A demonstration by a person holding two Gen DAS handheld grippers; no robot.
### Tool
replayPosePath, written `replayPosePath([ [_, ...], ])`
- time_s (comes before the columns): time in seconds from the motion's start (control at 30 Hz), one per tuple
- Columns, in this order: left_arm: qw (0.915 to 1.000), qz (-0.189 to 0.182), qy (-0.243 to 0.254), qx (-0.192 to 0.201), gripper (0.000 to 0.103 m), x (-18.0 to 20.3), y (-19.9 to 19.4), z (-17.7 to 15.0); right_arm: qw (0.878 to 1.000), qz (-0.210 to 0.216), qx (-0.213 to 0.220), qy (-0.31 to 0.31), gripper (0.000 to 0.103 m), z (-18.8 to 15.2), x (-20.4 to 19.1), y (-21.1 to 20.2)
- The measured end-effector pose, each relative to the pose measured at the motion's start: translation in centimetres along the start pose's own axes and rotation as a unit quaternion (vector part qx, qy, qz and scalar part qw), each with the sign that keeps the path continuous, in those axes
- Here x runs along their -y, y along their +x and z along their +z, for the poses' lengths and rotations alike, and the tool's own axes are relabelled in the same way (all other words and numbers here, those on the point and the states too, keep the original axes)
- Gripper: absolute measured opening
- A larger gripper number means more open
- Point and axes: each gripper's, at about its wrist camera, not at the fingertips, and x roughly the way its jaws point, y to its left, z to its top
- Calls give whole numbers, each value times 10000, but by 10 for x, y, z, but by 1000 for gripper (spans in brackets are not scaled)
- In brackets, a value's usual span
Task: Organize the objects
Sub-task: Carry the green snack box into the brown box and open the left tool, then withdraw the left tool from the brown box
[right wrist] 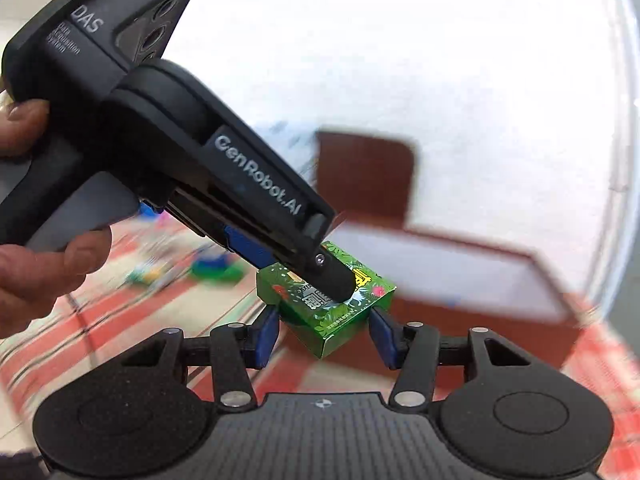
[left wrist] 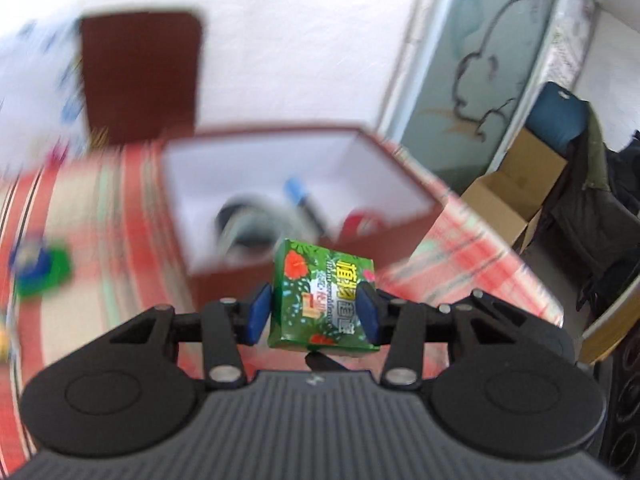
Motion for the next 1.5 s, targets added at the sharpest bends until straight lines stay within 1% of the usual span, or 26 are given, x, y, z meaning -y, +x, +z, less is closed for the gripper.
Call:
replayPosePath([
  [0.07,9996,-59,258,115,48,14,19,26,9994,-230,152,202,51,9,27,7],
  [0.13,9993,-79,324,187,49,26,41,45,9978,-411,222,475,51,14,54,17],
  [0.17,9991,-83,355,209,49,30,53,52,9970,-499,231,540,52,15,64,23],
  [0.23,9990,11,414,194,49,41,77,63,9964,-634,106,548,52,14,82,39],
  [0.27,9991,40,400,168,50,44,87,67,9964,-663,43,531,53,14,90,48],
  [0.3,9991,42,387,145,51,45,98,71,9963,-695,-13,502,56,13,97,56],
  [0.33,9991,44,388,136,55,47,109,75,9963,-722,-51,459,60,12,103,65],
  [0.37,9989,86,433,154,59,47,119,77,9961,-763,-65,429,62,10,109,74],
  [0.4,9984,271,464,146,61,49,131,79,9956,-819,-142,438,66,8,115,84],
  [0.43,9977,521,416,83,62,47,140,79,9935,-958,-322,522,65,5,122,90],
  [0.47,9972,669,324,-2,62,44,145,78,9920,-995,-396,673,65,3,127,92],
  [0.5,9975,676,197,-48,62,40,147,76,9914,-941,-315,859,65,1,131,87],
  [0.57,9978,652,149,-35,62,37,142,70,9901,-870,-105,1094,65,-3,132,73],
  [0.67,9953,910,337,-8,62,43,132,63,9883,-977,25,1173,65,-5,122,64],
  [0.73,9946,980,344,-9,62,46,121,57,9854,-1029,105,1352,65,-9,116,50],
  [0.8,9940,1020,378,81,63,50,107,51,9822,-1083,179,1525,65,-11,108,37],
  [0.87,9926,1090,479,226,66,55,90,44,9792,-1062,200,1719,65,-13,107,23],
  [0.93,9911,1147,571,365,69,57,74,36,9771,-988,139,1877,65,-15,100,13],
  [1.03,9898,1207,579,485,69,55,52,24,9764,-902,-44,1960,65,-17,89,10],
  [1.2,9896,1287,389,505,70,39,26,5,9786,-740,-224,1906,65,-14,66,10],
  [1.37,9886,1406,222,480,70,21,10,-13,9810,-589,-349,1814,65,-12,40,2],
  [1.5,9874,1503,138,484,70,6,1,-27,9809,-424,-545,1818,65,-12,25,5],
])
